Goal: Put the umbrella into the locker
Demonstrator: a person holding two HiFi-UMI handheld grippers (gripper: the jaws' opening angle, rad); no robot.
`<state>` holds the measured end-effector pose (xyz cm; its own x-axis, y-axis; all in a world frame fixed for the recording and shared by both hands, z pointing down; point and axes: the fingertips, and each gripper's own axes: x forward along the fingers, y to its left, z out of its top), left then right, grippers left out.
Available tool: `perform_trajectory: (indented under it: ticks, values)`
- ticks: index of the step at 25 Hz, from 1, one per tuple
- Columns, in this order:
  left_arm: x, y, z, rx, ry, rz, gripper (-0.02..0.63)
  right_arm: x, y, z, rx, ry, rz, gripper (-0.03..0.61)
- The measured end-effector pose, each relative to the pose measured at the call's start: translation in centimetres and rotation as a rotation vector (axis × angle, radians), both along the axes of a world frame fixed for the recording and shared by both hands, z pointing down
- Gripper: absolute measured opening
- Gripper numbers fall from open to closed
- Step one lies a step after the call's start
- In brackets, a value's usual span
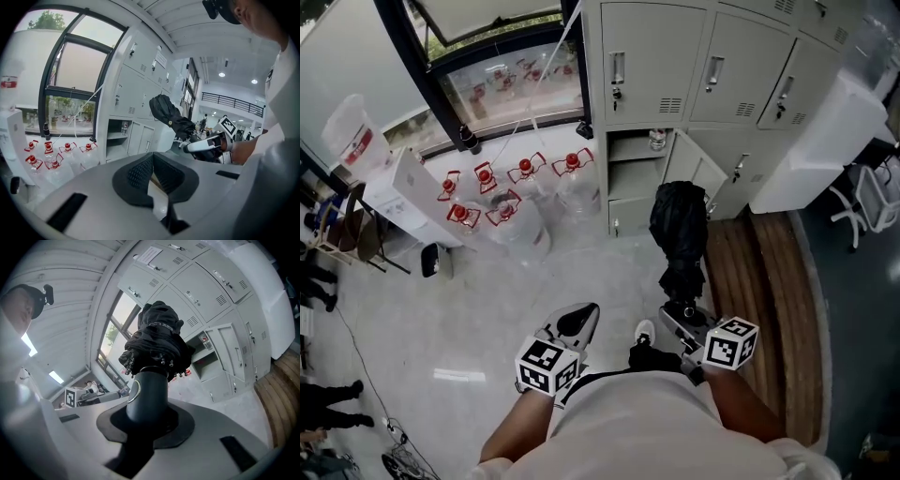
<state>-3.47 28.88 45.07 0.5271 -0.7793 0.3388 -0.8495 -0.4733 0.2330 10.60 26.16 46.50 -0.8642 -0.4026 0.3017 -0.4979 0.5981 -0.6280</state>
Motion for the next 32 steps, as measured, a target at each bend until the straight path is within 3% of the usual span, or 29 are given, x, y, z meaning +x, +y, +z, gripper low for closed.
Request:
perform_trajectory:
  ticks: [7,14,25,32]
  values:
    - [1.7,-10.3,-1.2,0.018,-0.029,-0.013,0.015,1.5,-9.7,0.4,0.016,0.018,-0.032,0.110]
    - [3.3,-16.8,-1.1,-0.001,-0.049,-0.044,0.015,2.7,-16.3,2.1,-0.011,0.055,-0.102,0.109]
    - [2.8,-21.8,0.8,-0.082,-0.072,-0.064,0.017,1.7,-21.0,4.5,-0.069,0.044,-0.131,0.109]
    - [1.3,-27.1,1.6,-0.074,-0.064,-0.021,0.015,0.7,-24.0,7.3,-0.051,0.140,-0.179,0.107]
